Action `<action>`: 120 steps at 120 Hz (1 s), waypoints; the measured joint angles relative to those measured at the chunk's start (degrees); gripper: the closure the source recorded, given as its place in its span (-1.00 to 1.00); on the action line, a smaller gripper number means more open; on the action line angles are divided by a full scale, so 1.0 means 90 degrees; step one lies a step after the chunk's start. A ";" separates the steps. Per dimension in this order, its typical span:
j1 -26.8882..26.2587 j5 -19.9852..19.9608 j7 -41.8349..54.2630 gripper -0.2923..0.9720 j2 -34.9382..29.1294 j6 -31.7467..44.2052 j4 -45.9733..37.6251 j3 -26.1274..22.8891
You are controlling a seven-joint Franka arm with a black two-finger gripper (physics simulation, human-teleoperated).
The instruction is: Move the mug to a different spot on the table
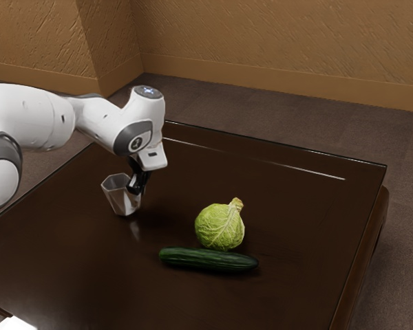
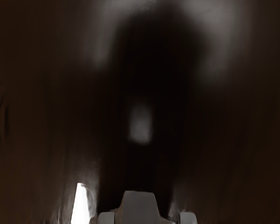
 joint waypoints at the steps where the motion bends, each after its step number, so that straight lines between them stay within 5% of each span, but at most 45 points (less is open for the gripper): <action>1: -0.0006 0.0039 -0.0013 0.57 0.0000 -0.0006 0.0002 0.0000; 46: -0.0603 0.1556 -0.0901 0.68 -0.0186 -0.0202 0.0036 -0.0011; 82: -0.1352 0.2832 -0.1871 0.71 0.0019 -0.1446 0.0129 -0.0048; 120: -0.2002 0.3328 -0.2523 0.70 0.0261 -0.2394 0.0502 -0.0352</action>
